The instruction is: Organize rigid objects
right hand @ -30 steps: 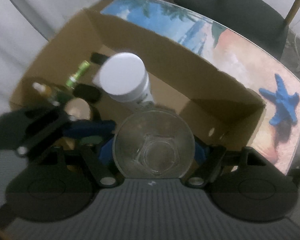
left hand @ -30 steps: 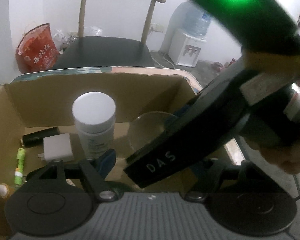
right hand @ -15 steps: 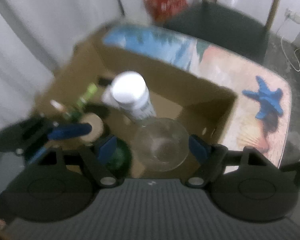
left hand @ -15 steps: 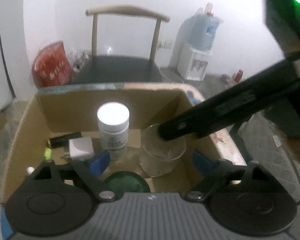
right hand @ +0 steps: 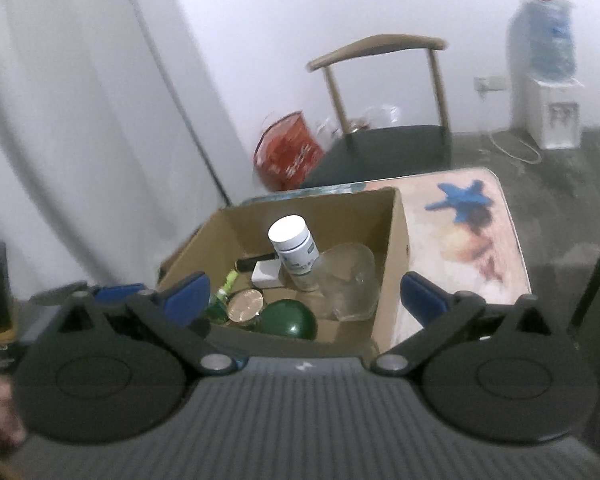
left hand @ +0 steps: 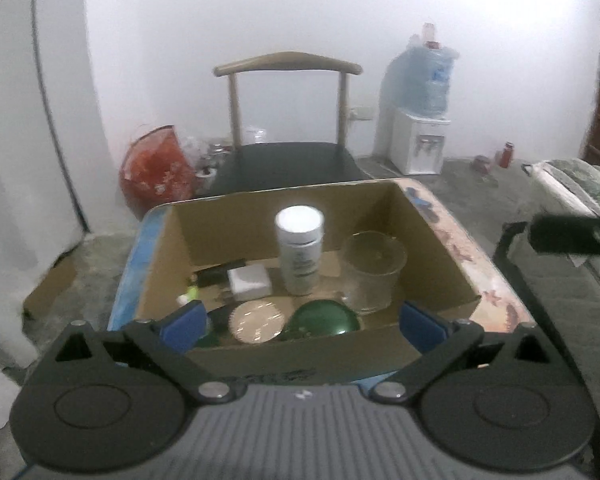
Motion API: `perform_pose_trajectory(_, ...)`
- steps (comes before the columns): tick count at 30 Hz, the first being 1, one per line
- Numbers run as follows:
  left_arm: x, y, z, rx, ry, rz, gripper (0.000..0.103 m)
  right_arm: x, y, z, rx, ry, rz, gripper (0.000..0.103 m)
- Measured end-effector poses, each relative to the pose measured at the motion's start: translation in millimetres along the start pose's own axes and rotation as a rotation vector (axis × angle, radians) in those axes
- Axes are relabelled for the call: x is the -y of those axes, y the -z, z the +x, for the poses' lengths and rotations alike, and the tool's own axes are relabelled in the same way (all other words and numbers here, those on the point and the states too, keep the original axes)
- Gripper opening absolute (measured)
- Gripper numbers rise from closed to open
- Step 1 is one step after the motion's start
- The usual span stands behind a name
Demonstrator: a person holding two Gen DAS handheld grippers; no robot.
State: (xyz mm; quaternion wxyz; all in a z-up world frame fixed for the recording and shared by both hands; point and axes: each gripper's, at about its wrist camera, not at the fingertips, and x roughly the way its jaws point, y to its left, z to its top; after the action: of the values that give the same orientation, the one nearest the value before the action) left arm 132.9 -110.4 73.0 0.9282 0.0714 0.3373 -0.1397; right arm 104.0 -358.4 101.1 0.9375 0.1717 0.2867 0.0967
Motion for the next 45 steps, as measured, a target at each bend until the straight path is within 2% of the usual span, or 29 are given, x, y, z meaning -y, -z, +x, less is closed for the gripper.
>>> perform_pose_trajectory(2,-4.3,1.6,-1.9,-0.006,-0.031,-0.017,0.103,2.1,17.2,-5.2,0.029,0.013,0.059,0.102)
perform_pose_trajectory(5,-10.0,3.1,-0.3,-0.015,-0.079,-0.019,0.103,-0.3,38.5,-5.3,0.036,0.08,0.105,0.102)
perform_pose_trajectory(9,-21.9,3.0,4.1,-0.036,-0.093,-0.057,0.103,-12.7,49.7,11.2,0.015,0.161,0.05,0.102)
perform_pose_trajectory(11,-27.9,2.0,7.2,-0.056,-0.094,-0.087,0.103,-17.2,51.9,21.7,-0.009,0.166,0.041,0.102)
perform_pose_trajectory(17,-35.3,3.5,15.2,-0.099,-0.118,-0.086,0.103,-34.2,48.4,48.7,-0.05,0.205,-0.012,0.102)
perform_pose_trajectory(28,-42.3,9.7,18.6,-0.127,-0.133,-0.08,0.103,-51.8,47.7,82.3,-0.121,0.193,-0.044,0.102)
perform_pose_trajectory(45,-48.4,9.6,14.4,-0.129,-0.144,-0.093,0.102,-55.8,47.1,86.5,-0.156,0.22,-0.057,0.102)
